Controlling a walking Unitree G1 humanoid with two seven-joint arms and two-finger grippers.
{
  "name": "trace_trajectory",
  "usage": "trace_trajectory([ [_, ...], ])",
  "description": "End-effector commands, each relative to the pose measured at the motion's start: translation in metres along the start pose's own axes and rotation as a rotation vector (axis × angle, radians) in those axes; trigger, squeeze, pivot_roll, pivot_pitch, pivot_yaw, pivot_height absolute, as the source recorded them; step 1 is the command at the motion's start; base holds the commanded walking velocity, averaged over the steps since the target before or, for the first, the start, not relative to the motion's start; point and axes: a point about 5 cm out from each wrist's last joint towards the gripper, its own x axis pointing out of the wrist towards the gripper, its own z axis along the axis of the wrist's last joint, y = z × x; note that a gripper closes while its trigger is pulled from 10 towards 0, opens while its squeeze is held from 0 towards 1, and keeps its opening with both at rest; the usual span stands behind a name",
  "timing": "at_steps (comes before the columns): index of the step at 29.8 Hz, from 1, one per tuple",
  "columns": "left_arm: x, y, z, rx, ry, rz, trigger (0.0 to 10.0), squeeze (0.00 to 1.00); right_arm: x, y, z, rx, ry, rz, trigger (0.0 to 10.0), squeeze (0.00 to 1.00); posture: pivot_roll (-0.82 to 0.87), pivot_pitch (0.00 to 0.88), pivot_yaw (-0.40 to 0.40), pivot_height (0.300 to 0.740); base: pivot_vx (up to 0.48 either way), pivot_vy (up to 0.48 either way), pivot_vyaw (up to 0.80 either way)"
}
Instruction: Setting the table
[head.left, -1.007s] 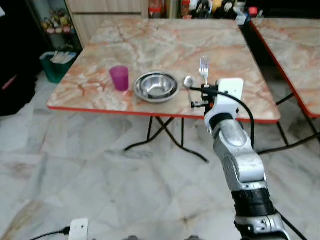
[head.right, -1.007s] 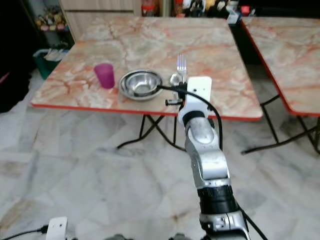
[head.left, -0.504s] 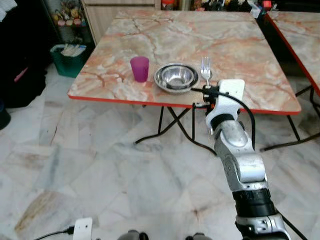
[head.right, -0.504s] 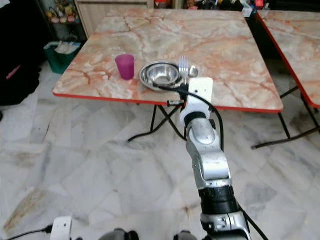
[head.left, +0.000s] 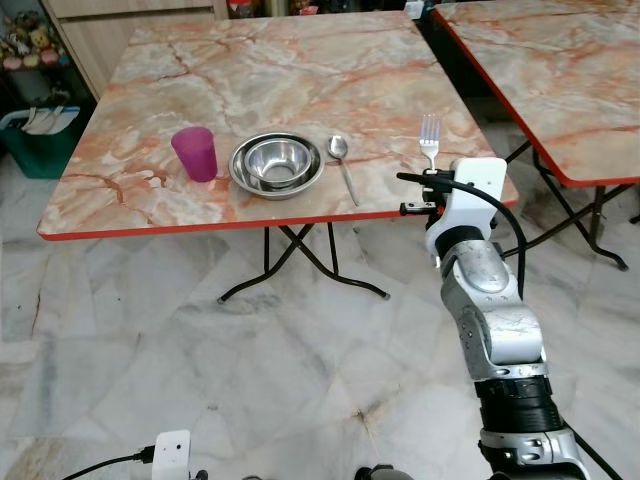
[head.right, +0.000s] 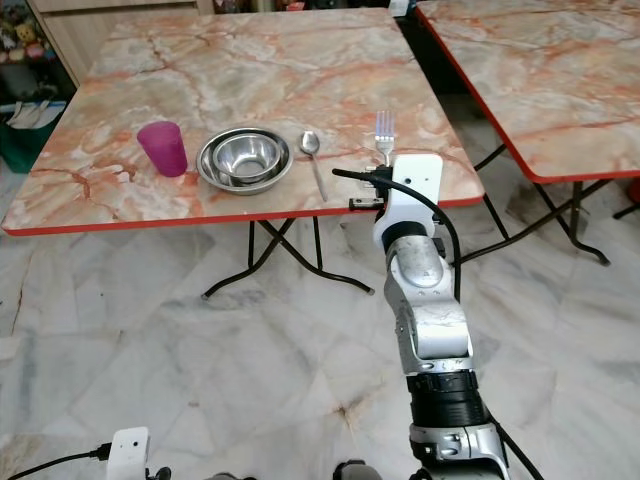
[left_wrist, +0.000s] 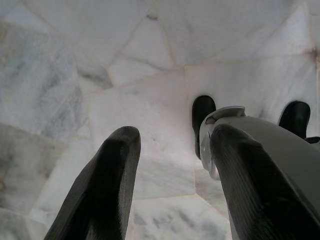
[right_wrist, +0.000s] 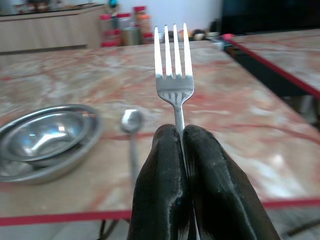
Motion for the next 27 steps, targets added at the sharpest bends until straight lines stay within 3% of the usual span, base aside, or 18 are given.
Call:
trace_trajectory([
  [1, -0.0024, 0.0047, -0.0111, 0.006, 0.032, 0.016, 10.0, 0.0, 0.0002, 0.0036, 0.0023, -0.006, -0.003, 0.014, 10.0, 0.0, 0.03, 0.168, 0.014, 0.711, 0.274, 0.0, 0.0],
  [27, -0.0015, 0.0016, -0.0067, 0.009, 0.014, 0.013, 10.0, 0.0, -0.002, -0.0006, 0.0022, -0.023, -0.001, 0.016, 10.0, 0.0, 0.02, 0.179, 0.014, 0.711, 0.278, 0.0, 0.0],
])
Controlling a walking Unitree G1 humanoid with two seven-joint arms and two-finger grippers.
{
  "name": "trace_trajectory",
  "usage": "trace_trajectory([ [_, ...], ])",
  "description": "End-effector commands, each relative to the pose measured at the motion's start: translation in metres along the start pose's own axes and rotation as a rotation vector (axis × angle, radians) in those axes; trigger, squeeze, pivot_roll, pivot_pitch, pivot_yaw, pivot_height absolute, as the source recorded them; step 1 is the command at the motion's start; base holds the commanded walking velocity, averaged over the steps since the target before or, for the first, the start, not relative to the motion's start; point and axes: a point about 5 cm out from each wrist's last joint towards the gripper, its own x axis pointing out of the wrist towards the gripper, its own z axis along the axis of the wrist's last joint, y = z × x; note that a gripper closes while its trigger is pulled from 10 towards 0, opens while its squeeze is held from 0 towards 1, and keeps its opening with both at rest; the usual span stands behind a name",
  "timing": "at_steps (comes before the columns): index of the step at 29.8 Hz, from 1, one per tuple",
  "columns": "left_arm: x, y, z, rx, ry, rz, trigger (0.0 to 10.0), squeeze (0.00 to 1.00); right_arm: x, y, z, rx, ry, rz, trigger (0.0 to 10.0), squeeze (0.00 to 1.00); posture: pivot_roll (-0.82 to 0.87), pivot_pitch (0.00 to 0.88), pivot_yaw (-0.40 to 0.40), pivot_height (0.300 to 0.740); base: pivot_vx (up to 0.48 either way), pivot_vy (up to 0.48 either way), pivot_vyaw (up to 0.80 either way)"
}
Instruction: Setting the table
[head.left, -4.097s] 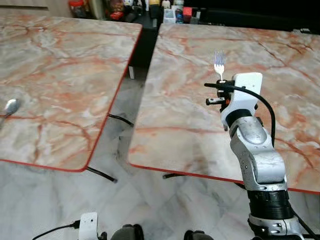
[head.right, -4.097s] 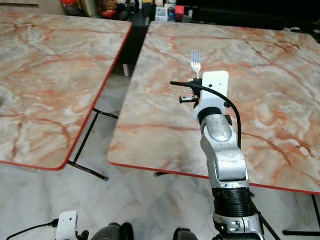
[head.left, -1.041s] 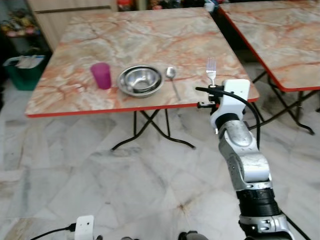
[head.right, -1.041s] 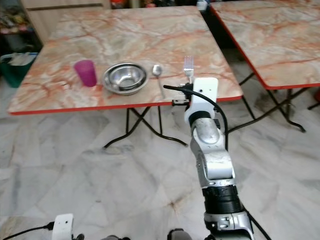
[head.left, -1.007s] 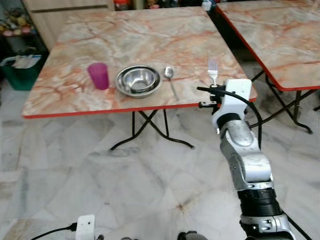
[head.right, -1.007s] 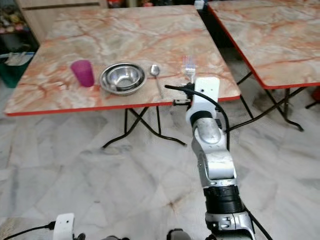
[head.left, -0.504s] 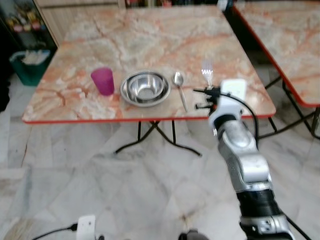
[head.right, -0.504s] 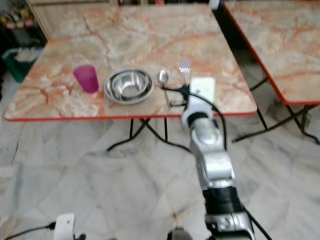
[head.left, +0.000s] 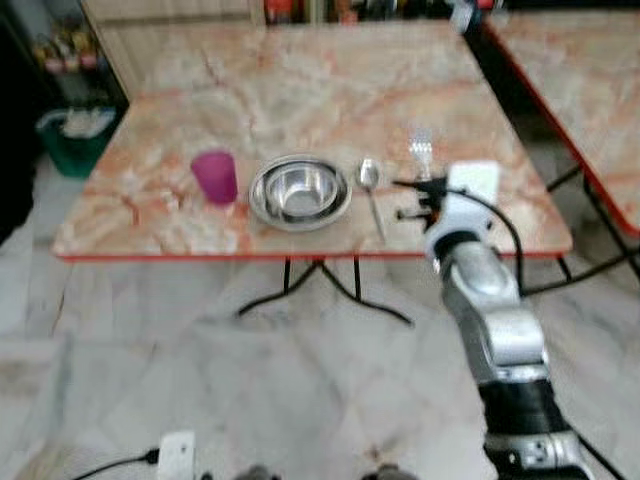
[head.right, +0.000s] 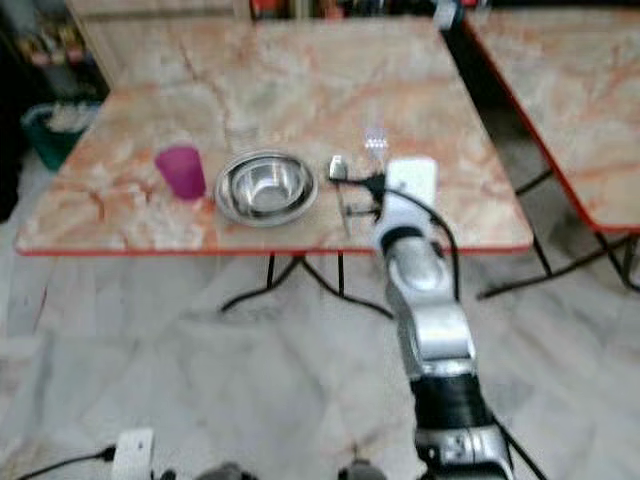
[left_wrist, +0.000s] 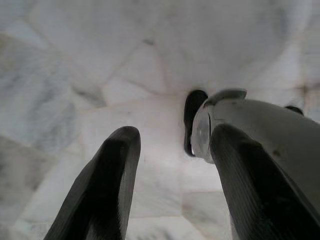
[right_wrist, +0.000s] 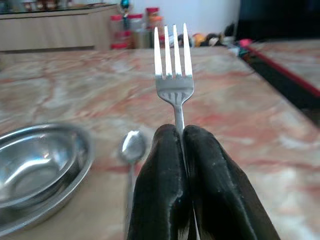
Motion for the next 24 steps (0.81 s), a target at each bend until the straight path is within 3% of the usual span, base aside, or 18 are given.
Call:
trace_trajectory([
  [1, -0.001, 0.009, -0.003, 0.013, 0.011, 0.022, 10.0, 0.0, -0.001, 0.005, 0.003, 0.001, -0.009, 0.012, 10.0, 0.0, 0.02, 0.179, 0.014, 0.711, 0.277, 0.0, 0.0],
  [12, -0.001, 0.009, -0.003, 0.017, 0.009, 0.02, 10.0, 0.0, -0.001, -0.007, -0.002, -0.006, 0.014, -0.03, 10.0, 0.0, 0.02, 0.185, 0.017, 0.711, 0.286, 0.0, 0.0],
  [24, -0.001, 0.008, -0.001, 0.02, 0.004, 0.017, 10.0, 0.0, -0.002, -0.004, -0.003, -0.008, 0.014, -0.02, 10.0, 0.0, 0.02, 0.185, 0.019, 0.711, 0.299, 0.0, -0.11],
])
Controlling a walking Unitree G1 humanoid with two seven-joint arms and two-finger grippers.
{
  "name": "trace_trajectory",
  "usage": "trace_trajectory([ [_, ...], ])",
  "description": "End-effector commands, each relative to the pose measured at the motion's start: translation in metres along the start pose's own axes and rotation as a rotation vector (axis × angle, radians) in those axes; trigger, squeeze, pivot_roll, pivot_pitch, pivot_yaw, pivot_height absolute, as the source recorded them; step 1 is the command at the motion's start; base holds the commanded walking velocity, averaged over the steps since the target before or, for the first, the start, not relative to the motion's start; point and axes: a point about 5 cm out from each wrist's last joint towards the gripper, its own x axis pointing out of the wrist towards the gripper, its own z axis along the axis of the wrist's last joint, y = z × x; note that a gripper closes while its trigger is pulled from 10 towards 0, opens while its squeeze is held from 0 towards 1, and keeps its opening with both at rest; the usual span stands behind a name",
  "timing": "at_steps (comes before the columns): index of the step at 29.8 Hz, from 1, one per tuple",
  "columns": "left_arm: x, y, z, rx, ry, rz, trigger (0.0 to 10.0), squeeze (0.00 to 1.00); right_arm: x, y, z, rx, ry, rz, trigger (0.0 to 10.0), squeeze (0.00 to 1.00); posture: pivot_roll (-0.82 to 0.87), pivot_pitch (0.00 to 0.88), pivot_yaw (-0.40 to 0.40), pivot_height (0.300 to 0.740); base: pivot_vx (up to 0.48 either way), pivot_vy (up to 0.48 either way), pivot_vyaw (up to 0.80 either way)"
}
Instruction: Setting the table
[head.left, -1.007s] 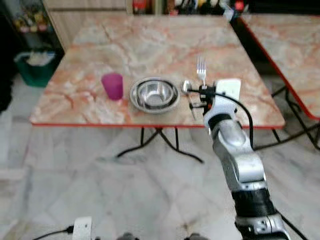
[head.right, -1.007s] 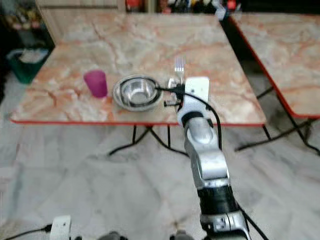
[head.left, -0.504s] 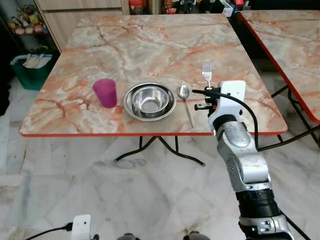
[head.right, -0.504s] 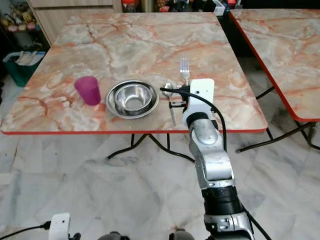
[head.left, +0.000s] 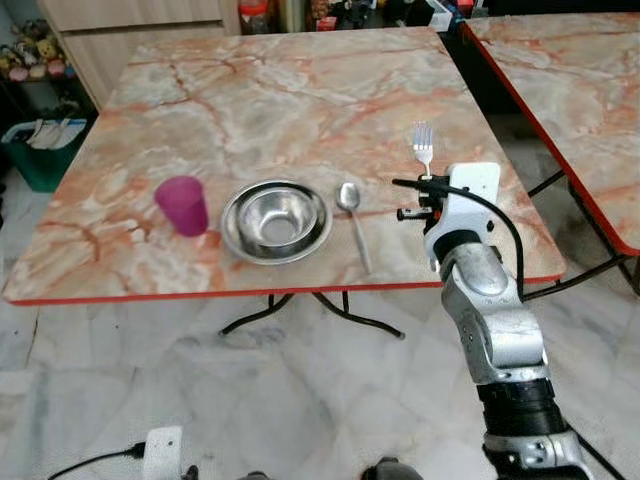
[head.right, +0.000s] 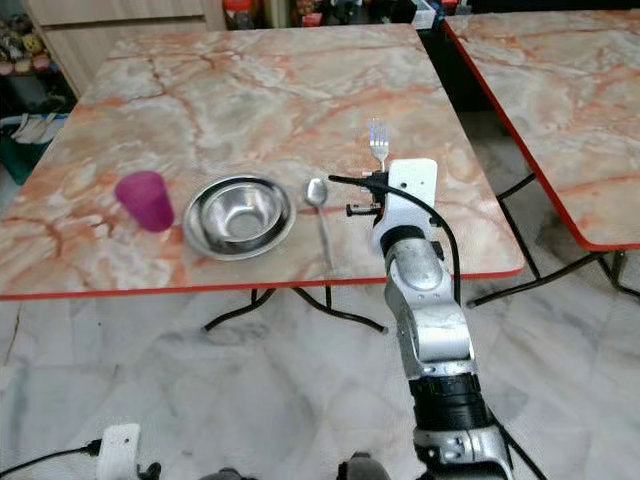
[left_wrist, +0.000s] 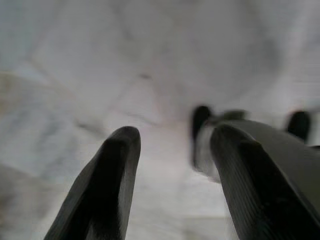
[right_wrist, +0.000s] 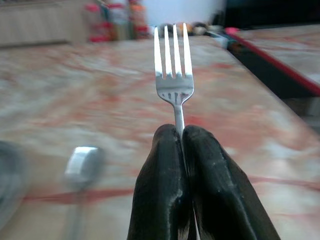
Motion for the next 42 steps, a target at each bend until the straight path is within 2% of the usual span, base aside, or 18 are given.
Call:
trace_trajectory([
  [1, -0.002, 0.013, -0.008, 0.006, 0.033, 0.034, 10.0, 0.0, 0.001, 0.009, 0.007, 0.003, -0.025, 0.026, 10.0, 0.0, 0.02, 0.185, 0.019, 0.711, 0.3, 0.0, 0.0],
  [12, -0.002, 0.011, -0.008, 0.005, 0.031, 0.031, 10.0, 0.0, -0.002, 0.009, -0.007, -0.017, 0.013, 0.054, 10.0, 0.0, 0.02, 0.187, 0.016, 0.711, 0.298, 0.0, 0.0],
  [19, -0.002, 0.011, -0.008, 0.006, 0.031, 0.029, 10.0, 0.0, -0.004, 0.002, -0.024, -0.018, 0.066, 0.042, 10.0, 0.0, 0.01, 0.187, 0.016, 0.711, 0.297, 0.0, 0.0],
  [31, -0.002, 0.011, -0.008, 0.007, 0.032, 0.03, 10.0, 0.0, -0.007, -0.001, -0.044, -0.022, 0.111, 0.059, 10.0, 0.0, 0.01, 0.187, 0.016, 0.711, 0.29, 0.0, 0.0],
  [42, -0.002, 0.011, -0.01, 0.009, 0.043, 0.032, 10.0, 0.0, -0.008, 0.0, -0.048, -0.028, 0.109, 0.086, 10.0, 0.0, 0.01, 0.187, 0.015, 0.711, 0.129, 0.0, 0.0],
])
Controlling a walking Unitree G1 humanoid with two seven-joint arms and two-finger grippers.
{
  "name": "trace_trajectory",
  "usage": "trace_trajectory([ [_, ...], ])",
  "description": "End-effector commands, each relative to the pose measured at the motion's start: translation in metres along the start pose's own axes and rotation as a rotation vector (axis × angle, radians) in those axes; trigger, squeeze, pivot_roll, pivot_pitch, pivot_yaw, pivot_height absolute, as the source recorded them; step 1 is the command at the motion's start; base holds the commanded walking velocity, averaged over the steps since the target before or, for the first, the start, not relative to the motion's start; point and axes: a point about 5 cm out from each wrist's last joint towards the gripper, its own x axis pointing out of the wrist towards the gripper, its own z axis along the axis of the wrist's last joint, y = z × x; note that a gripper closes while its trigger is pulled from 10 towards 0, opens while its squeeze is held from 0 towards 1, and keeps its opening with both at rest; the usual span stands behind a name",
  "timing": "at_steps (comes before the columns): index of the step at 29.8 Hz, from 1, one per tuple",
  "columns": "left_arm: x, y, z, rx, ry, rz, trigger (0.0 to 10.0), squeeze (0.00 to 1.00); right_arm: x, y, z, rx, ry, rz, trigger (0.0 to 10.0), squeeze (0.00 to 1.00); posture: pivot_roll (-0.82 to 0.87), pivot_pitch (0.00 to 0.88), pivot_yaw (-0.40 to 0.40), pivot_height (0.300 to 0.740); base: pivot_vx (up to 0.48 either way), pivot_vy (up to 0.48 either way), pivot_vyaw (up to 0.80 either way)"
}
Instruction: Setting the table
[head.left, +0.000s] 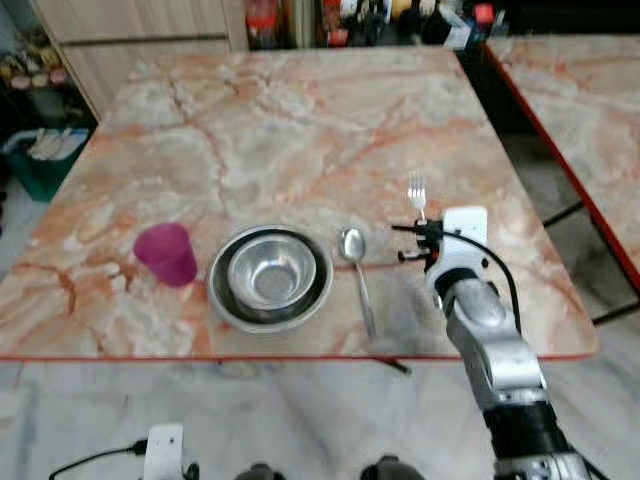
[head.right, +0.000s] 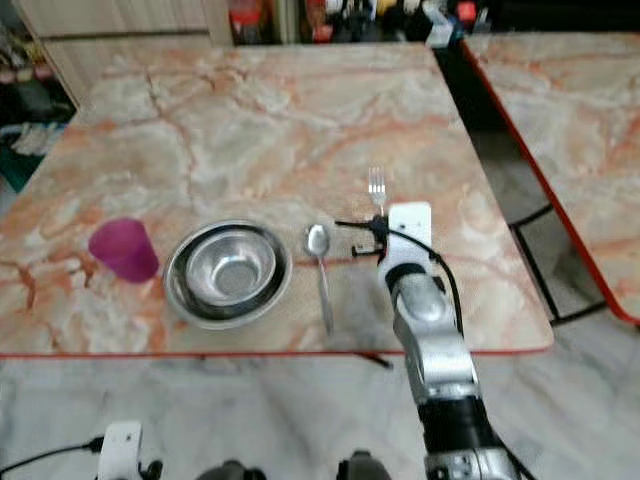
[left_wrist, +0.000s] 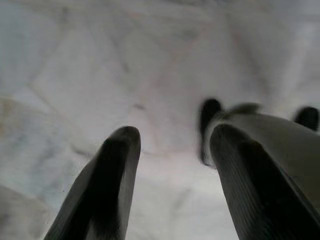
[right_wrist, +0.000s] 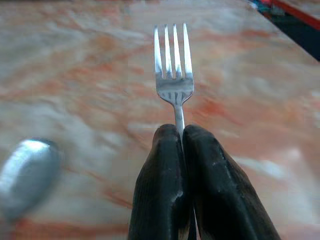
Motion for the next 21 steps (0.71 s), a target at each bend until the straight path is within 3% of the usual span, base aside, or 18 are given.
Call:
trace_trajectory([
  [1, -0.002, 0.007, -0.011, 0.001, 0.047, 0.017, 10.0, 0.0, 0.0, 0.005, 0.0, 0.003, -0.01, 0.021, 10.0, 0.0, 0.01, 0.186, 0.015, 0.711, 0.0, 0.0, 0.0],
  [7, -0.002, 0.006, -0.012, 0.002, 0.054, 0.017, 10.0, 0.0, 0.002, 0.009, -0.009, 0.013, 0.012, 0.047, 10.0, 0.0, 0.01, 0.183, 0.014, 0.711, 0.0, 0.0, 0.0],
  [15, -0.003, 0.01, -0.014, 0.008, 0.063, 0.019, 10.0, 0.0, 0.008, 0.015, 0.004, 0.061, -0.028, 0.092, 10.0, 0.0, 0.01, 0.172, 0.014, 0.711, 0.0, 0.0, 0.0],
  [21, -0.003, 0.011, -0.014, 0.007, 0.065, 0.017, 10.0, 0.0, 0.014, 0.02, -0.007, 0.084, 0.015, 0.096, 10.0, 0.0, 0.02, 0.16, 0.01, 0.711, 0.0, 0.0, 0.0],
])
